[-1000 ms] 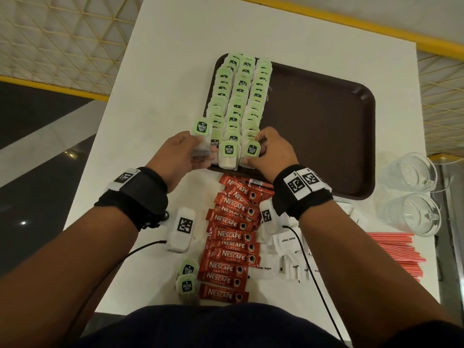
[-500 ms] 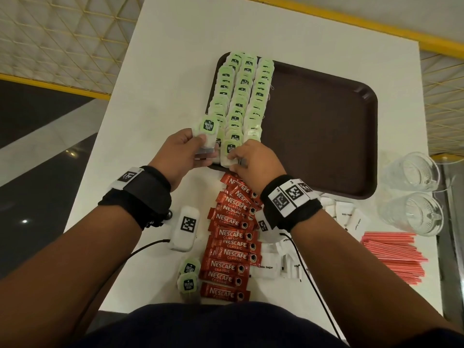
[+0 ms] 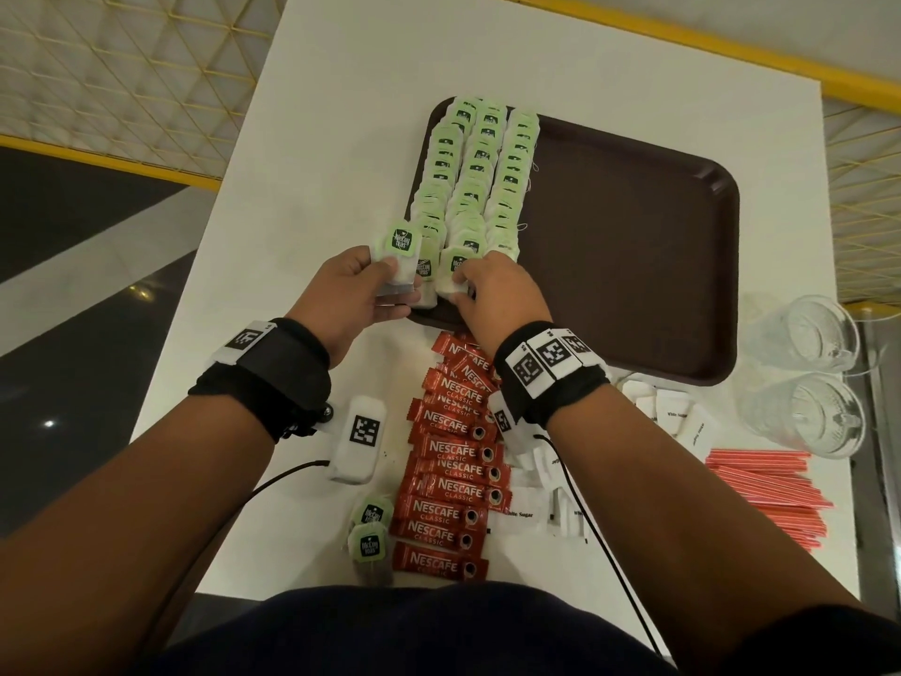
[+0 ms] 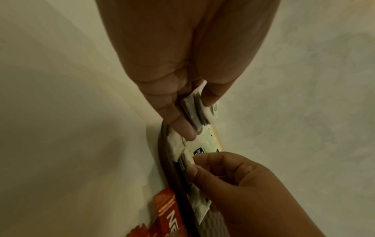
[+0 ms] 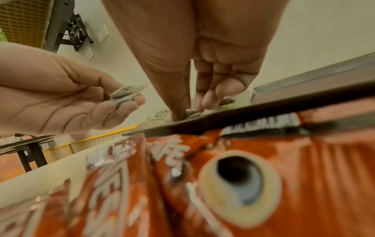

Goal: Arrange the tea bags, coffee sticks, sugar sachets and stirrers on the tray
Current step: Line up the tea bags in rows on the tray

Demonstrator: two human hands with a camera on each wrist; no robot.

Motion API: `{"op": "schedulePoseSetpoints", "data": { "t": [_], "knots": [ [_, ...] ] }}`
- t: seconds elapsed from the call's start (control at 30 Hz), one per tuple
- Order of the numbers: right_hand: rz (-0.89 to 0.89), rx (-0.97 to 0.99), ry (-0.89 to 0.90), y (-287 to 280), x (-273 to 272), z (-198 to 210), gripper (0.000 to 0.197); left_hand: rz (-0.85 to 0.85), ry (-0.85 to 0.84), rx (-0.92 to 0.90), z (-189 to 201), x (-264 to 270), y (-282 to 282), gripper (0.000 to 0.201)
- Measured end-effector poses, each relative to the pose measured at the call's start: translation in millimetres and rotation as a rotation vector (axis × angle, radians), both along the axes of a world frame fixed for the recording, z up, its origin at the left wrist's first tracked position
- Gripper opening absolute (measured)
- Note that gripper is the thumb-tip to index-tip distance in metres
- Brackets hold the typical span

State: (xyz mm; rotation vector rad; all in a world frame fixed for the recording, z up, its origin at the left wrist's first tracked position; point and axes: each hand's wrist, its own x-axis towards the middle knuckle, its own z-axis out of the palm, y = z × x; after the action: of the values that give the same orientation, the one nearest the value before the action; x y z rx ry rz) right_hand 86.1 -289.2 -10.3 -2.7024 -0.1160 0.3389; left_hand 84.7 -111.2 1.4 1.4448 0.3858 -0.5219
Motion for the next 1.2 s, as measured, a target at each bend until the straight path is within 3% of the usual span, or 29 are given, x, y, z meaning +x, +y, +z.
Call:
{"op": "schedulePoseSetpoints", "data": {
  "t": [0.2,0.33,0.5,0.7,0.87,1.0,1.2],
  "knots": [
    [0.046,-0.001,0.036,-3,0,3,0.027,-0.007,0.006,-0.005,-1,0,3,0.027],
    [-0.014,0.079,-0.006,-7,-3,7,0.026,-0.029,-0.019,0.038,-3,-1,2,0.026],
    [-0.229,0.455,0.070,-5,-5,14,0.025,-0.124,-0.112,0.137,-4,-3,-6,0.028],
    [-0.352,0.719,0.184,-7,-5,12,0.014,-0.140,-0.117,0.140,-5,-4,-13,0.027],
    [-0.310,0.491,0.258,-19,-3,1,0.011,-0.047,-0.054,0.120,-3,-1,-1,0.020],
    [-0.258,0.316,0.238,-18,1,-5,0.014,-0.108,-0.126,0.279,-3,1,4,0.023],
    [-0.290,0.272,0.164,-16,3,-7,0.023,-0.230,-0.297,0.501,-11,3,5,0.016]
  ]
}}
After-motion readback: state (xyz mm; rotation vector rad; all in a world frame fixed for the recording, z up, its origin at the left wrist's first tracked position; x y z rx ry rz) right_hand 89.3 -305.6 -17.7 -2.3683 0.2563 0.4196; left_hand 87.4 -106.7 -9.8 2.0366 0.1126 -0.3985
